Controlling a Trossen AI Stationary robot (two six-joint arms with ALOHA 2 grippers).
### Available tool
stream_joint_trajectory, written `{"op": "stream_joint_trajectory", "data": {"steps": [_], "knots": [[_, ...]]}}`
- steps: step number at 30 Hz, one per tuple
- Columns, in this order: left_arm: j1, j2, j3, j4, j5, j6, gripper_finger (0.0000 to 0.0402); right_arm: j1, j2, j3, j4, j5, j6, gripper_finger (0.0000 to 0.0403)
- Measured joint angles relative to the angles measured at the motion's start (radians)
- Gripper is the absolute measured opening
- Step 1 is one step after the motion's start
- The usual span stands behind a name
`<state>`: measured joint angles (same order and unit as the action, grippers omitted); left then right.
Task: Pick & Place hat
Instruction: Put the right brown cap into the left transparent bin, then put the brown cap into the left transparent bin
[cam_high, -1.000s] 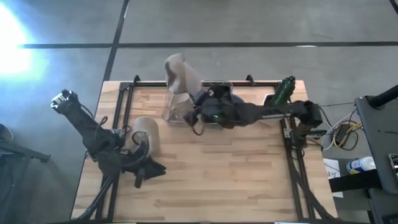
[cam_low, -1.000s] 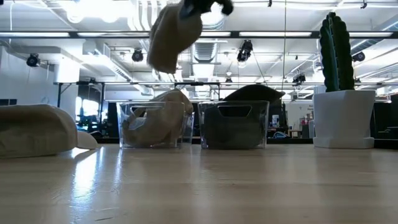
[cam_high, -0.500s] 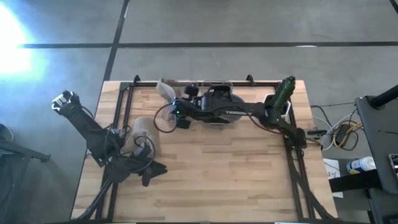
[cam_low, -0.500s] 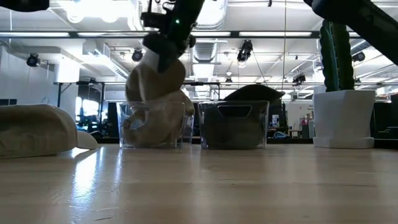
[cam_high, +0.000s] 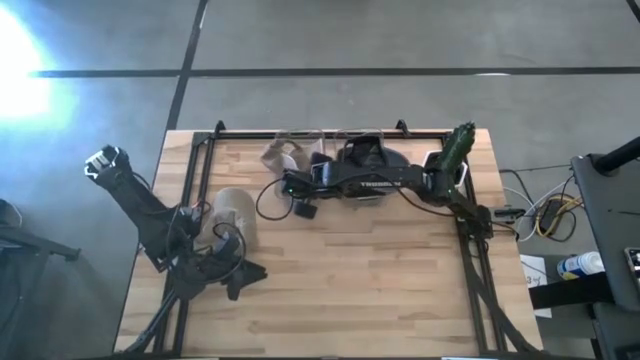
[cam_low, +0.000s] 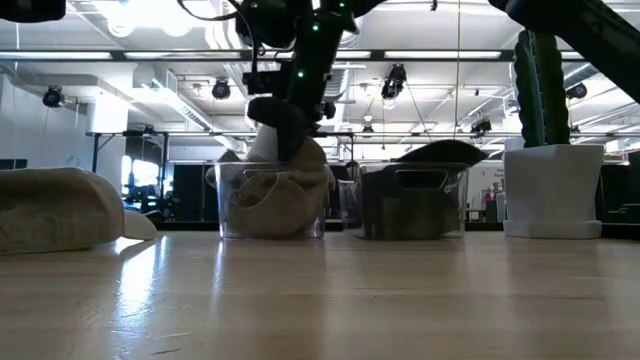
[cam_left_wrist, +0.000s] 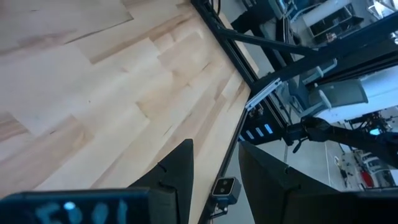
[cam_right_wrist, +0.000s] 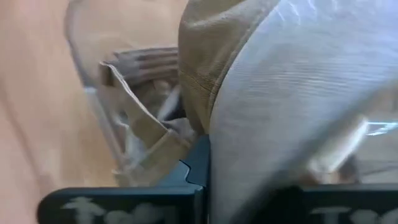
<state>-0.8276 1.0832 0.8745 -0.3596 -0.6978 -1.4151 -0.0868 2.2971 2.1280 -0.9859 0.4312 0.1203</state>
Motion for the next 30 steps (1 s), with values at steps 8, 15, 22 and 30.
{"op": "stream_joint_trajectory", "data": {"steps": [8,15,22,30], "knots": [[0.000,0.000,0.000,0.000,-0.002,0.000,0.0121,-0.015,0.000,-0.026,-0.011,-0.103,0.048,0.0132],[0.000,0.000,-0.002,-0.002,-0.004,0.003,0.0121,0.020,-0.048,0.025,-0.009,-0.094,-0.042,0.0208],[0.001,-0.003,-0.002,-0.085,-0.021,0.002,0.0121,0.061,-0.138,0.020,-0.003,-0.008,-0.073,0.0232],[0.001,-0.003,-0.009,-0.249,0.021,-0.039,0.0121,0.144,-0.303,-0.208,0.194,-0.147,-0.019,0.0222]]}}
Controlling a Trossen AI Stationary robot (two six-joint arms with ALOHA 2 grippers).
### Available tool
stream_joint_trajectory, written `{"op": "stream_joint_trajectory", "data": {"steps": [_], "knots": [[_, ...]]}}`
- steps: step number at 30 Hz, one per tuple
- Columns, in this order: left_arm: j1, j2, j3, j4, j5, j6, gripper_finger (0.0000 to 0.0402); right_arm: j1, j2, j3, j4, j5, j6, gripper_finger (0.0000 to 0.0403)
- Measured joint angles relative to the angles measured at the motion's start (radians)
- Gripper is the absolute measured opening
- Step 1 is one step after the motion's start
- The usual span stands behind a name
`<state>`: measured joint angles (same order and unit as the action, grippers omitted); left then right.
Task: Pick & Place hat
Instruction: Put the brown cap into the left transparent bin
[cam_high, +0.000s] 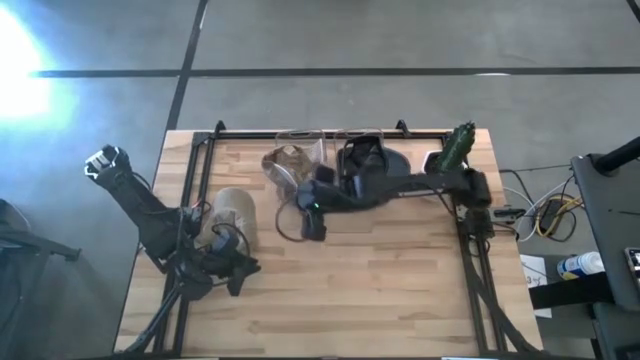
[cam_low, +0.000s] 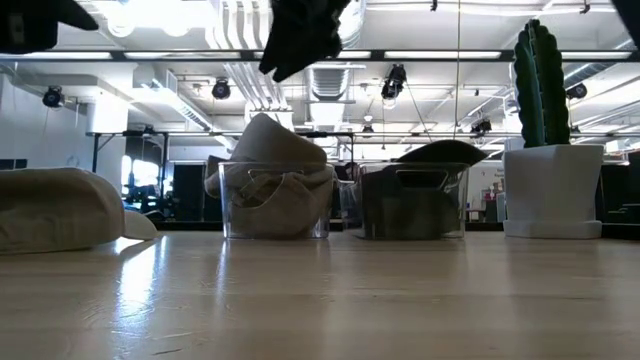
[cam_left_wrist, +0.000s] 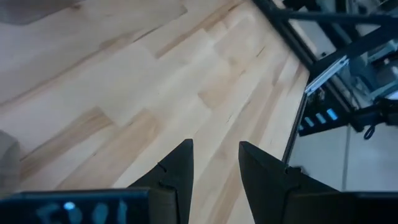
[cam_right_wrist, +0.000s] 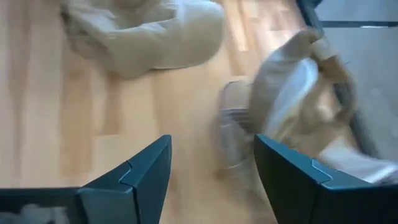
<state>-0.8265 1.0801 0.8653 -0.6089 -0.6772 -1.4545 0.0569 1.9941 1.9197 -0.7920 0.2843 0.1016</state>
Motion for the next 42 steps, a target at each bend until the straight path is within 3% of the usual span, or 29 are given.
{"op": "stream_joint_trajectory", "data": {"steps": [4,8,14,17,20,24,28,32,36,39,42], "knots": [[0.000,0.000,-0.003,-0.046,0.056,0.006,0.0121,0.031,-0.152,-0.246,0.128,0.052,0.121,0.0213],[0.001,0.000,-0.003,-0.192,0.172,0.025,0.0121,0.052,-0.306,-0.459,0.191,0.124,0.253,0.0210],[0.007,0.015,-0.003,-0.490,0.351,0.016,0.0121,0.133,-0.425,-0.620,0.315,0.135,0.410,0.0210],[0.010,0.047,-0.004,-0.552,0.341,0.006,0.0121,0.165,-0.409,-0.647,0.339,0.143,0.467,0.0210],[0.026,0.097,-0.012,-0.553,0.259,0.036,0.0121,0.194,-0.369,-0.652,0.377,0.153,0.482,0.0210],[0.080,0.175,-0.059,-0.501,0.185,0.092,0.0121,0.222,-0.295,-0.616,0.392,0.152,0.507,0.0210],[0.163,0.228,-0.151,-0.287,0.169,0.105,0.0121,0.234,-0.238,-0.560,0.394,0.152,0.533,0.0210],[0.212,0.275,-0.259,0.130,0.351,0.222,0.0121,0.240,-0.213,-0.524,0.385,0.113,0.536,0.0210],[0.159,0.344,-0.297,0.471,0.567,0.289,0.0115,0.238,-0.212,-0.520,0.382,0.104,0.536,0.0210],[0.065,0.383,-0.227,0.404,0.639,0.356,0.0102,0.238,-0.214,-0.529,0.374,0.100,0.536,0.0210],[-0.016,0.405,-0.084,0.086,0.668,0.442,0.0083,0.238,-0.216,-0.535,0.376,0.064,0.536,0.0210]]}}
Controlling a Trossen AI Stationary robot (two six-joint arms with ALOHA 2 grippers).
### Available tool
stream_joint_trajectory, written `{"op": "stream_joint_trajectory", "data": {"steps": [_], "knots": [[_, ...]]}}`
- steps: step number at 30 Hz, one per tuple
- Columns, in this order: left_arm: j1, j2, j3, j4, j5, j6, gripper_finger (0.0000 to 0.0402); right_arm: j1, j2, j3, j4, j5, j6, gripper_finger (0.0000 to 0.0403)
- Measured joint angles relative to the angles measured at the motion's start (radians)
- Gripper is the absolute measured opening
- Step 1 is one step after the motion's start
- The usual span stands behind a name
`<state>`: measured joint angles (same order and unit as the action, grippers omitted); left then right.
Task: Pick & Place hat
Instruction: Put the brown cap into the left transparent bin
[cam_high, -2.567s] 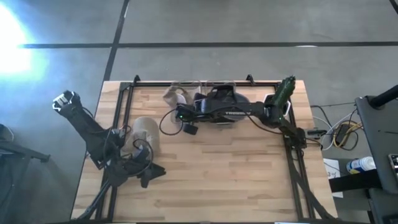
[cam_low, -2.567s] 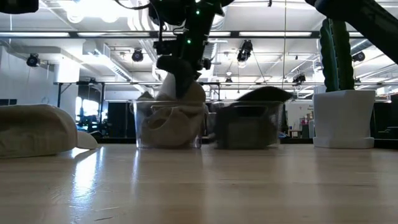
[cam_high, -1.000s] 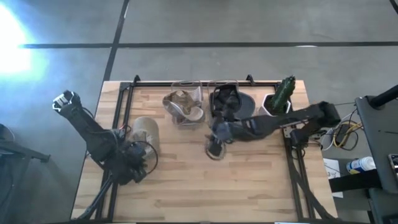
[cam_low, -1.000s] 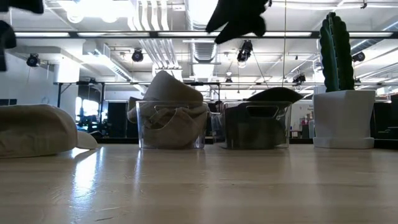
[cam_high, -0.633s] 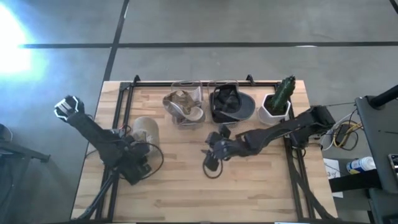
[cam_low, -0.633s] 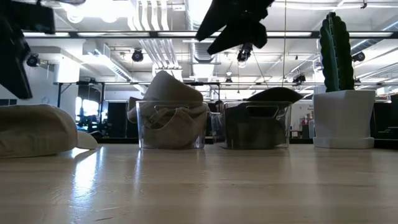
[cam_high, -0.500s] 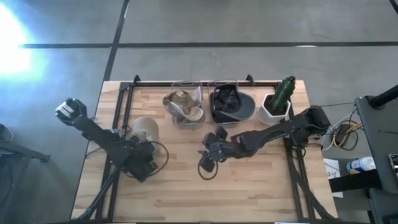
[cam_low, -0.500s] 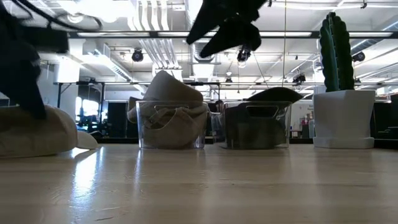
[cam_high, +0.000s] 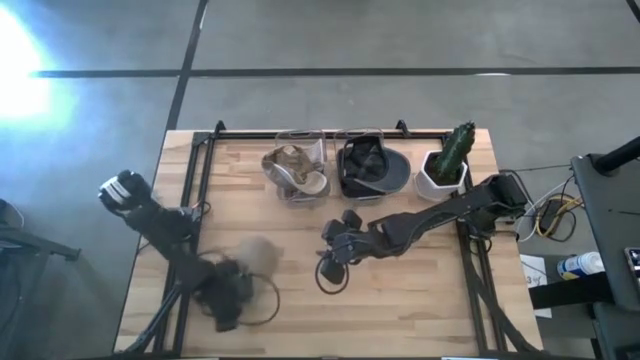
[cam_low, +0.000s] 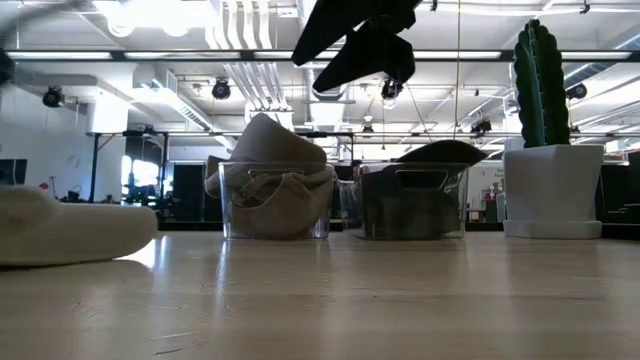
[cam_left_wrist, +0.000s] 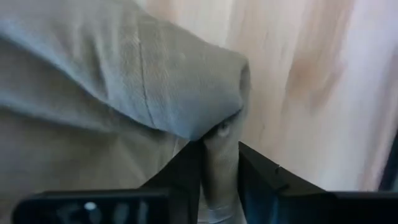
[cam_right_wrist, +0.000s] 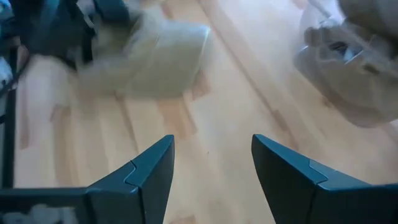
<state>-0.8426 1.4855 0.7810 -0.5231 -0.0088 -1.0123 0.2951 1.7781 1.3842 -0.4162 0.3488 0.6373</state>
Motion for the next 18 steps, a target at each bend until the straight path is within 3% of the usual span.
{"op": "stream_joint_trajectory", "data": {"steps": [3,5,9,11,13,18], "knots": [[-0.049,0.020,0.173,-0.363,-0.018,-0.007,0.0062,0.000,0.004,-0.003,0.000,-0.017,0.000,0.0210],[-0.068,0.028,0.284,-0.548,-0.093,-0.069,0.0048,-0.001,0.006,-0.004,-0.004,-0.019,0.000,0.0210],[-0.077,0.033,0.404,-0.847,-0.379,-0.494,0.0029,-0.003,0.007,-0.010,0.000,-0.019,0.003,0.0210],[-0.074,0.022,0.409,-0.895,-0.499,-0.709,0.0026,-0.006,0.007,-0.010,-0.003,-0.019,0.003,0.0210],[-0.068,0.007,0.391,-0.879,-0.556,-0.819,0.0026,-0.009,0.007,-0.011,-0.002,-0.018,0.003,0.0210],[-0.062,-0.001,0.350,-0.736,-0.544,-0.823,0.0031,-0.012,0.007,-0.011,-0.002,-0.044,0.004,0.0210]]}}
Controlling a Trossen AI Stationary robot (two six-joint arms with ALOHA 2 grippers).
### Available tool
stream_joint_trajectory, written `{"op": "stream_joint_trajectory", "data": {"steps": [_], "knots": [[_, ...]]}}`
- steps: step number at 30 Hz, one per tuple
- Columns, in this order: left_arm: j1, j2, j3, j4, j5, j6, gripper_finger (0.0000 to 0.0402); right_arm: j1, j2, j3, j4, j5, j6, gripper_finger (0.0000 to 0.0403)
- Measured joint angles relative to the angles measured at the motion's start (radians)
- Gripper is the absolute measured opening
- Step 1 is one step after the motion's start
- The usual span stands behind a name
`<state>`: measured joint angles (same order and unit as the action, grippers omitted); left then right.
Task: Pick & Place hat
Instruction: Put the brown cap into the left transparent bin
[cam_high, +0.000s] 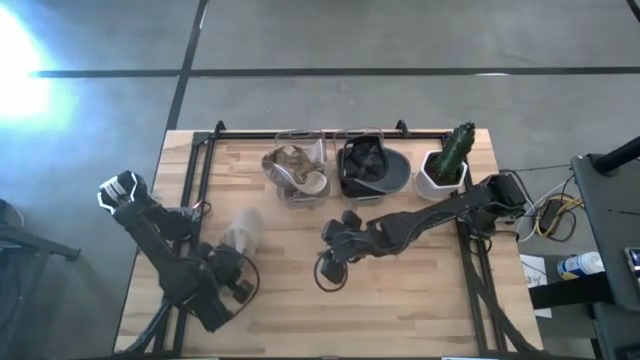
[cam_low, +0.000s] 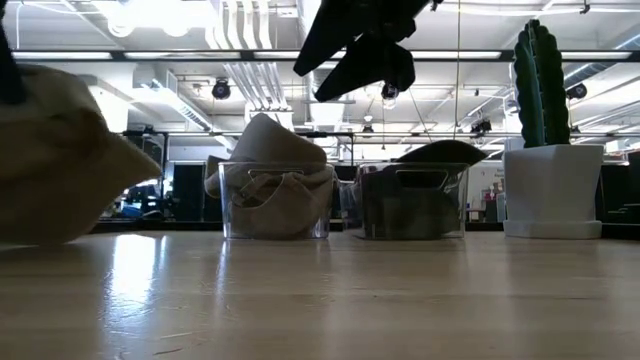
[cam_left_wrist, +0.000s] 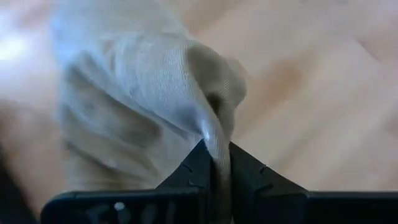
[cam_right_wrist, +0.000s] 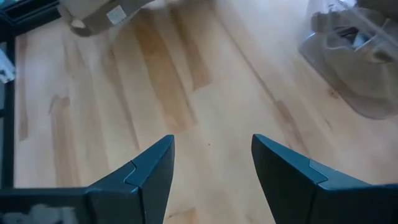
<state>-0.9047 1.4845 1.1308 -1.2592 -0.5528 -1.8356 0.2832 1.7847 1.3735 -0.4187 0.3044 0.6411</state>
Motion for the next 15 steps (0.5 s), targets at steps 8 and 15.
{"op": "stream_joint_trajectory", "data": {"steps": [8,15], "knots": [[-0.035,0.000,-0.091,0.659,0.223,0.402,0.0022,-0.002,0.000,-0.007,-0.023,-0.018,-0.008,0.0210],[-0.064,-0.010,-0.131,0.606,0.384,0.443,0.0039,-0.027,0.000,-0.027,-0.021,-0.071,-0.012,0.0210]]}}
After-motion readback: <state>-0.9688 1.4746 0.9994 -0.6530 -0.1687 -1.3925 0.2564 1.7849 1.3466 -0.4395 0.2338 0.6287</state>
